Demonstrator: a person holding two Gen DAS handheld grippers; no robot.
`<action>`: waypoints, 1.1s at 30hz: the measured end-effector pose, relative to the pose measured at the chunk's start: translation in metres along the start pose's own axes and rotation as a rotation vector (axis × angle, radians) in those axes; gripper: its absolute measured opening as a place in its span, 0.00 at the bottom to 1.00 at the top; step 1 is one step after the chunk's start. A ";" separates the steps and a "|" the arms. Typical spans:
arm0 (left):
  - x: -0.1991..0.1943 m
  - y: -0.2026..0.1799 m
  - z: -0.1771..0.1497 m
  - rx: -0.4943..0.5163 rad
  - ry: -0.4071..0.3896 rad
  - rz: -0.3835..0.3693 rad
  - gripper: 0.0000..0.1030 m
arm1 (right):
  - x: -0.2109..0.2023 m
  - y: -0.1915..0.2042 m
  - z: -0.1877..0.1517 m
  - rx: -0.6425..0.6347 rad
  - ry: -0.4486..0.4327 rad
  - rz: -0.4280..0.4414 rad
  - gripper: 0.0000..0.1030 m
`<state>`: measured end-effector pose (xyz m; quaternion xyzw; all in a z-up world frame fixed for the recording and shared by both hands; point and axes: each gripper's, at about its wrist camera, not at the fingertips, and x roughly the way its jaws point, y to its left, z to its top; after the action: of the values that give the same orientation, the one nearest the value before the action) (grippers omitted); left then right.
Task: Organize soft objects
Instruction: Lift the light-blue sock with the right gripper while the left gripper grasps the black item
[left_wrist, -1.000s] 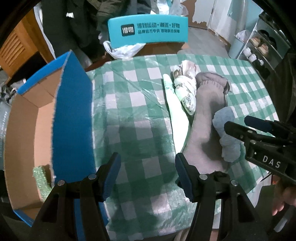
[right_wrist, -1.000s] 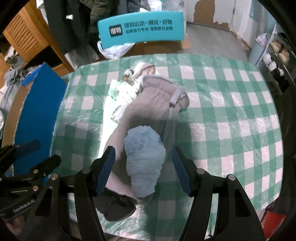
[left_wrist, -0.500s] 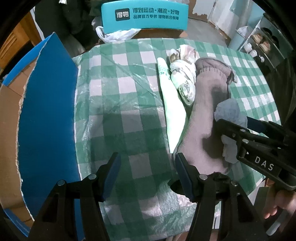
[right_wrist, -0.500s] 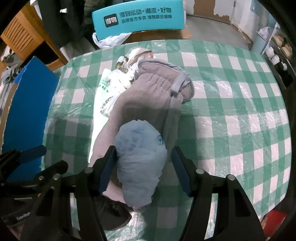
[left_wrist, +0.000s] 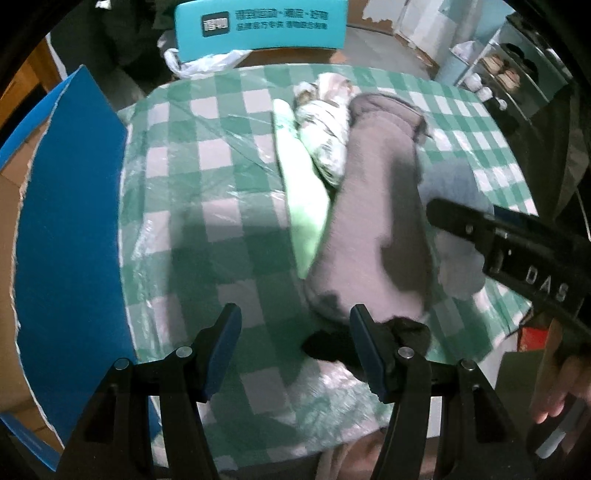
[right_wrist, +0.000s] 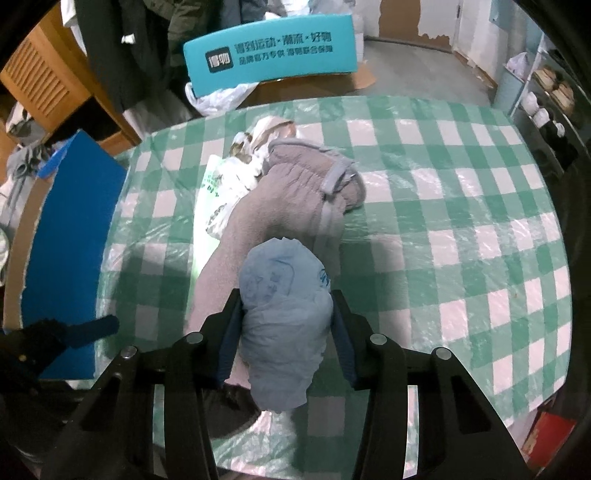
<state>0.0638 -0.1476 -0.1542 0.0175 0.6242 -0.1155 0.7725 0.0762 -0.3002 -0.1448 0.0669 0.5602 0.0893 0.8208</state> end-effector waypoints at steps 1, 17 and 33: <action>0.000 -0.002 -0.002 0.005 0.004 -0.011 0.62 | -0.003 -0.002 -0.001 0.003 -0.004 -0.001 0.44; -0.003 -0.043 -0.033 0.124 0.016 -0.067 0.66 | -0.034 -0.021 -0.026 0.063 -0.040 -0.002 0.44; 0.032 -0.054 -0.033 0.167 0.048 -0.025 0.66 | -0.039 -0.027 -0.028 0.078 -0.042 0.013 0.44</action>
<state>0.0271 -0.1996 -0.1867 0.0770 0.6308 -0.1763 0.7518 0.0387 -0.3349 -0.1256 0.1046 0.5455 0.0714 0.8285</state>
